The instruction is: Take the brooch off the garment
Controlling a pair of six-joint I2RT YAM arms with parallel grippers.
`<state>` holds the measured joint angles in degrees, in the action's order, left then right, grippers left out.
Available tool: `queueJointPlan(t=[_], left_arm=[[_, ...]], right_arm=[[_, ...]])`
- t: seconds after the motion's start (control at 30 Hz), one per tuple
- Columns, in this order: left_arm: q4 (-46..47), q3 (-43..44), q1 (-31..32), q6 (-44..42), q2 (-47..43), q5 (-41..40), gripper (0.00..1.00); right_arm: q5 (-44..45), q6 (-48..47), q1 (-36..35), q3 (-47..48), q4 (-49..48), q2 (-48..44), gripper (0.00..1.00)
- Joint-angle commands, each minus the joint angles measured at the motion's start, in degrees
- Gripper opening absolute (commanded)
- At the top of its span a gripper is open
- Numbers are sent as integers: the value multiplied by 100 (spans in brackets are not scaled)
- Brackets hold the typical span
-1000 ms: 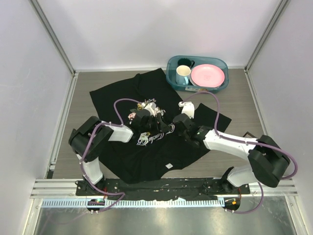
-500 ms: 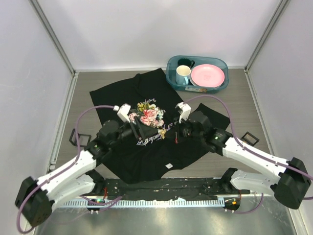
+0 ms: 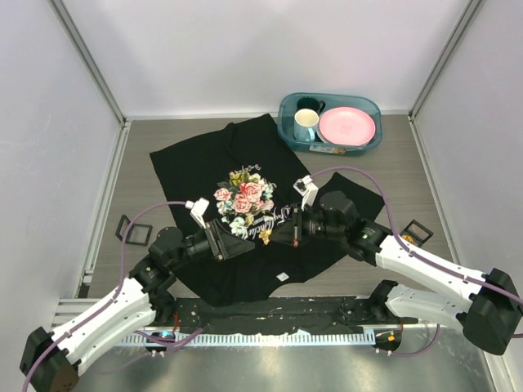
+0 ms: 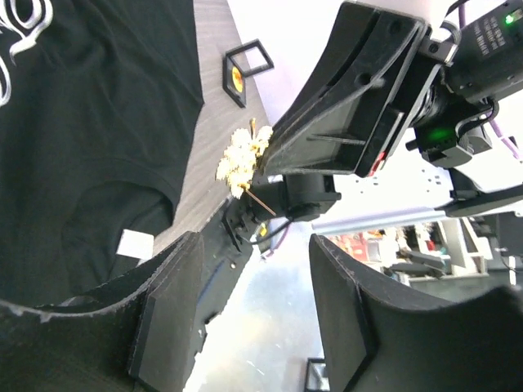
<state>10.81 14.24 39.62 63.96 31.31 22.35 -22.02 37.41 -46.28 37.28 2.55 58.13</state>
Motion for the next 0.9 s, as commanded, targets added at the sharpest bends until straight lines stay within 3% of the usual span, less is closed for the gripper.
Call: queueJointPlan(t=[0.0,0.53,0.87], left_arm=[[1247,-114,11,477,585,805,60],[2584,246,73,889,1755,1052,69],[4051,342,160,1487,2529,1070,70]], right_arm=[[312,407,5,201,-571,110,1],[638,399,5,386,-861,568,1],[638,390,5,280,-870,551,1]])
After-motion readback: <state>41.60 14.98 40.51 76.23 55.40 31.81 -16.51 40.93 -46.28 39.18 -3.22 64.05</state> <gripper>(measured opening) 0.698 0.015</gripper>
